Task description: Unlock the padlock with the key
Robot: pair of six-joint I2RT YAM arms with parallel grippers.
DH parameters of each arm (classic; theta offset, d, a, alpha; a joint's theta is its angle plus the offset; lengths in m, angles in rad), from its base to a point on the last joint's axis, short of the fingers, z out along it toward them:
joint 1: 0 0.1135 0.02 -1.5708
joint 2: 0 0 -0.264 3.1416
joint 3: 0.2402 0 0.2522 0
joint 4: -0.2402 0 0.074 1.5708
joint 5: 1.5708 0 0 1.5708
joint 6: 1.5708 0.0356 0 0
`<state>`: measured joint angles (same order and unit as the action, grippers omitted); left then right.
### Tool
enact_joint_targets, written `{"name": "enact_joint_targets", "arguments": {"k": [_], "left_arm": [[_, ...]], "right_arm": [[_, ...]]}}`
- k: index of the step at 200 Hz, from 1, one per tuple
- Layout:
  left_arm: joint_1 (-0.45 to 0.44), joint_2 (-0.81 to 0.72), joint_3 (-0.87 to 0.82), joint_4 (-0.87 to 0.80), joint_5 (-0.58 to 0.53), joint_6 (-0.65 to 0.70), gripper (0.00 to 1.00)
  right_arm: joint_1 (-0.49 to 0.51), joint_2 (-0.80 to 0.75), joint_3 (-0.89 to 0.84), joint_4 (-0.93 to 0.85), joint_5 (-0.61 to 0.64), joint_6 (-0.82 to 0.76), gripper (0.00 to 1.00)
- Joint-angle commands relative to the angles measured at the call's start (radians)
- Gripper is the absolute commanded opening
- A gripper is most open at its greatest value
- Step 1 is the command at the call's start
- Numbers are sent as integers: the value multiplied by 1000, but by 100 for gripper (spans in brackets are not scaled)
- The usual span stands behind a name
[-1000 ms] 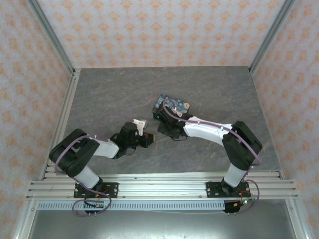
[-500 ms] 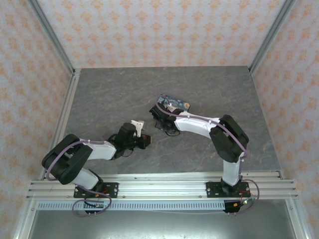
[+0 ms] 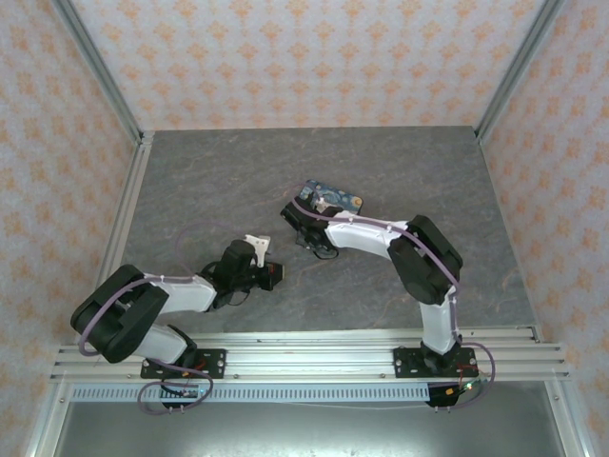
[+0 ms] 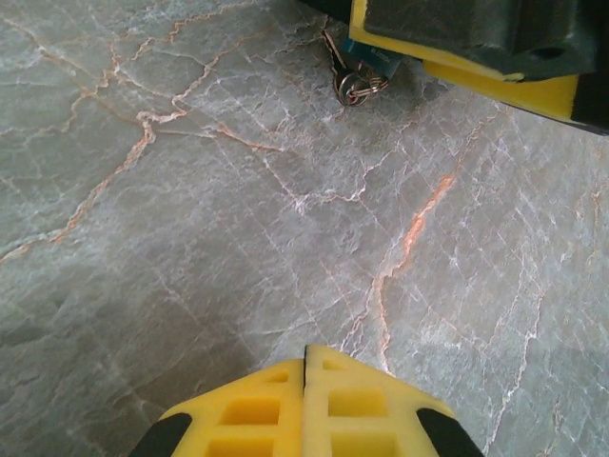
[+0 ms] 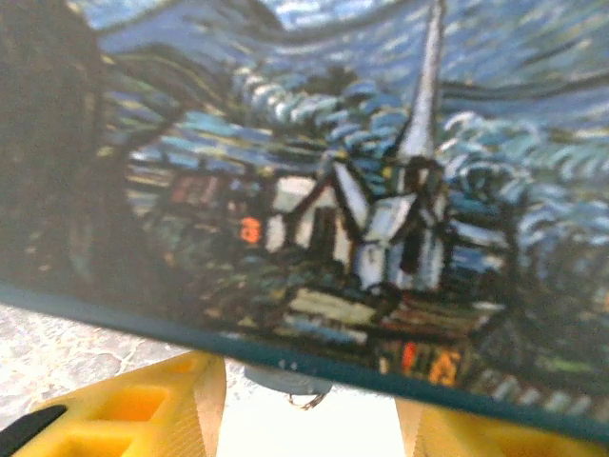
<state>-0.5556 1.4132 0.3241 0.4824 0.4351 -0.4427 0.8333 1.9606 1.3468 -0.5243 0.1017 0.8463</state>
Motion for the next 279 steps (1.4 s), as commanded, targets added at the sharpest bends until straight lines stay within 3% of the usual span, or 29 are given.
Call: {"name": "enact_joint_targets", "arguments": {"k": [1,145,221,266,279], "left_arm": [[8,-29,-14,-19,-28,28,0],[14,-94,-51,-66,-44,52,0],[17,-134,-72,-92,-50,59,0],[28,-171,-70,-118,-35,58,0],[39,-183,-63,-126,-12,51,4]], "right_arm": [[4,23,26,-29,43,-12,49],[-3,92,103,-65,56,-45,44],[-8,85,100,-70,56,-49,22],[-14,37,84,-69,49,-57,14],[-20,17,77,-63,32,-58,12]]}}
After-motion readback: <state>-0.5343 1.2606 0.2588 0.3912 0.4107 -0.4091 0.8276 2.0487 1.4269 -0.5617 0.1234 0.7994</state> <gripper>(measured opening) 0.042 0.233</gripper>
